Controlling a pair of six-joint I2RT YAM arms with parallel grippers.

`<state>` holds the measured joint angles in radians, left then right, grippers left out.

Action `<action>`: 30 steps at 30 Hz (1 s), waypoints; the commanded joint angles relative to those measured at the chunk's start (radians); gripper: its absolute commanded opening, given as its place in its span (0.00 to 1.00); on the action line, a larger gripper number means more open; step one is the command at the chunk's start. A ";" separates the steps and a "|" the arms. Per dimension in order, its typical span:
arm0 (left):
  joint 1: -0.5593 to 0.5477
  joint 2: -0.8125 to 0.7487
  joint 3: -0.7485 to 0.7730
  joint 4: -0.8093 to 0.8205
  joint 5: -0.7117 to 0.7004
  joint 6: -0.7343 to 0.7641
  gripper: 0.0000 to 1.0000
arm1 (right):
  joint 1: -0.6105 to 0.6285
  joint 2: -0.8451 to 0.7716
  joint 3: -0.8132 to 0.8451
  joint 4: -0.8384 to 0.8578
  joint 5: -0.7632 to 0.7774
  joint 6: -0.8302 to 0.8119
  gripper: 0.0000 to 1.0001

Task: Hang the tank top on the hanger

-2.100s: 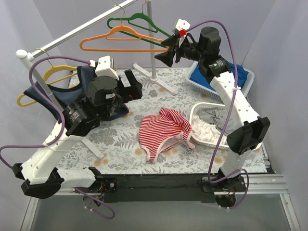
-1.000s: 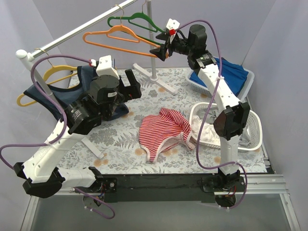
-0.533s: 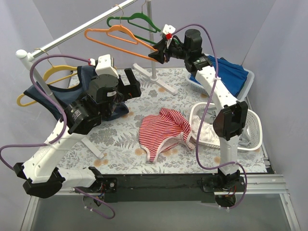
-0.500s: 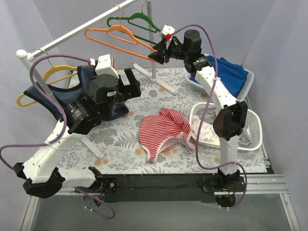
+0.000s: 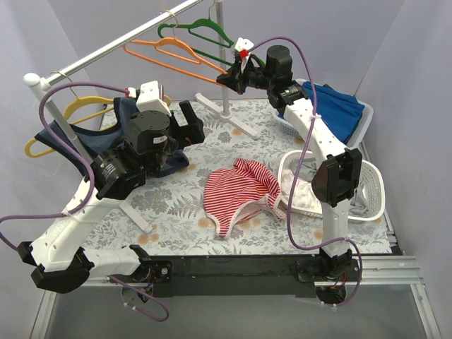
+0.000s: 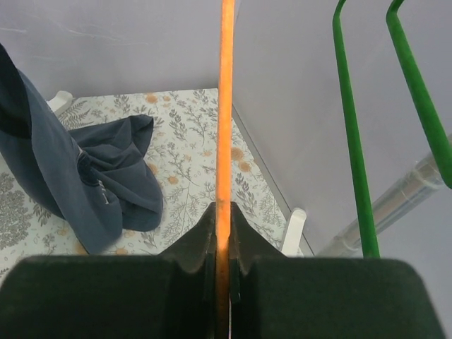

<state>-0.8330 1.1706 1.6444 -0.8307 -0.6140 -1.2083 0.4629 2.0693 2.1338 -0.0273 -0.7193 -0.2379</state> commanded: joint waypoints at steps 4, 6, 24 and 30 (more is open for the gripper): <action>0.005 -0.043 -0.015 -0.015 -0.026 -0.007 0.98 | 0.011 -0.075 0.045 0.079 0.032 0.083 0.01; 0.006 -0.045 -0.017 -0.019 -0.027 -0.013 0.98 | 0.011 -0.100 0.015 0.127 0.035 0.120 0.01; 0.006 -0.051 -0.008 -0.059 -0.039 -0.024 0.98 | 0.013 -0.322 -0.279 0.190 0.107 0.167 0.01; 0.006 -0.043 -0.003 -0.059 -0.015 -0.022 0.98 | 0.013 -0.458 -0.469 0.190 0.144 0.192 0.01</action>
<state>-0.8330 1.1404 1.6169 -0.8749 -0.6281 -1.2369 0.4717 1.7351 1.7435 0.0933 -0.6109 -0.0731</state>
